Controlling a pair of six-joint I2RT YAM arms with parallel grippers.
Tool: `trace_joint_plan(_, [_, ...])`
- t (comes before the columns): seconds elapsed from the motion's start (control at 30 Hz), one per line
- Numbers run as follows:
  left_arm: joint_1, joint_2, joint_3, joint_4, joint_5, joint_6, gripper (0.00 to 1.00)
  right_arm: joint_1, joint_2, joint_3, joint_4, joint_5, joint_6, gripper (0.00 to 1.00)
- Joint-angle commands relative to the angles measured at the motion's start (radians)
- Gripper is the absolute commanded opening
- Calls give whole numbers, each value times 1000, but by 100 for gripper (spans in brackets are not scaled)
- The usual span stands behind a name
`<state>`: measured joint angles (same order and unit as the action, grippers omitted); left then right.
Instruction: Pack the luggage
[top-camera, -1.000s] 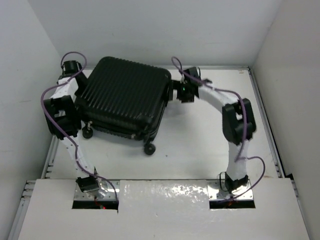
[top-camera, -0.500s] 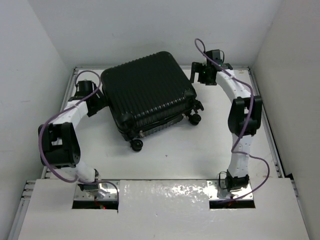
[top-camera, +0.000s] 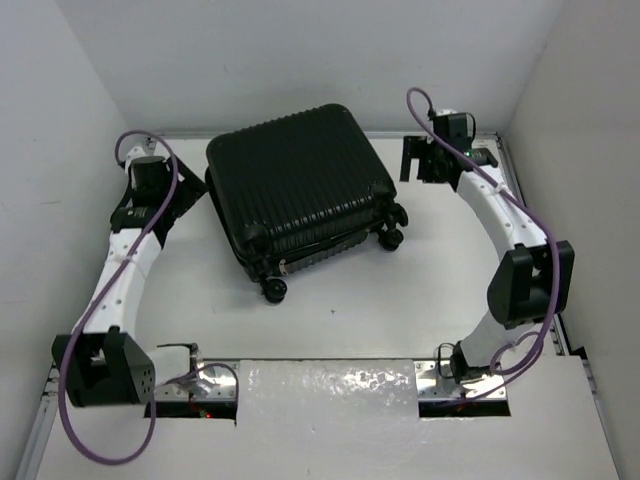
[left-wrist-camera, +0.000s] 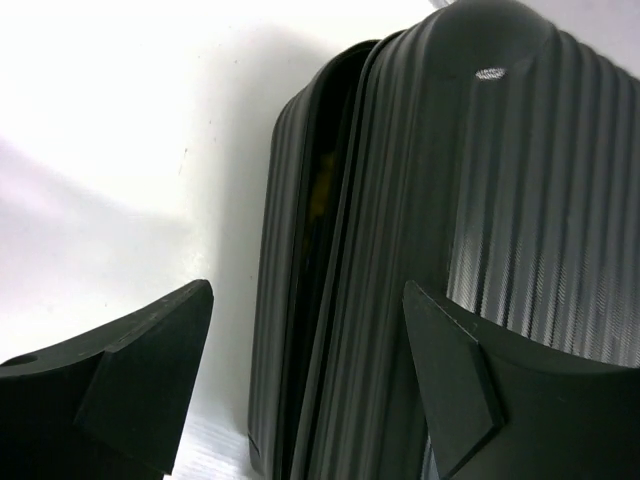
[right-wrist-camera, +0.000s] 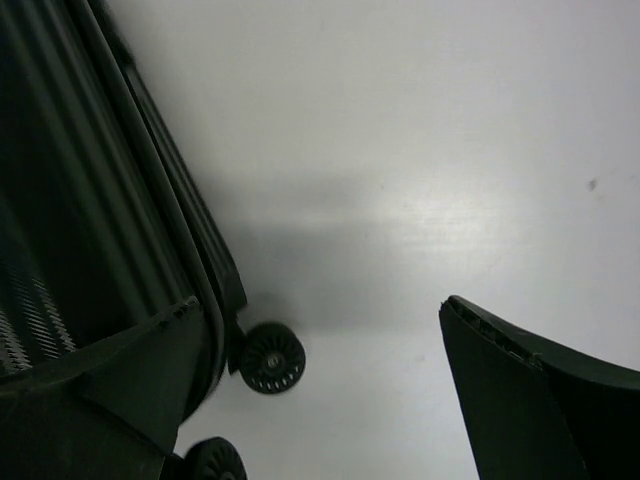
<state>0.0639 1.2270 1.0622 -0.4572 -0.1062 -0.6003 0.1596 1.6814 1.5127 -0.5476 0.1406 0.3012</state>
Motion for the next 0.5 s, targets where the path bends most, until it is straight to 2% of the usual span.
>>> trace_joint_plan(0.0, [-6,-81,-45,-37,-5,-72,76,3,-11,-97,63,-61,-19,99])
trace_joint_plan(0.07, [-6,-110,-73,-15,75,-70,75,4,46,-72,48,-79,-33,99])
trace_joint_plan(0.1, [-9,-141,-97,6,188,-70,75,15,66,-51,43,-81,-37,99])
trace_joint_plan(0.2, [-29,-211,-212,64,298,-98,74,46,159,21,0,-127,-51,99])
trace_joint_plan(0.33, [-133,-296,-376,160,326,-153,74,129,250,98,-43,-133,-50,99])
trace_joint_plan(0.47, [-206,-357,-381,140,330,-145,74,233,293,151,-54,-112,-24,99])
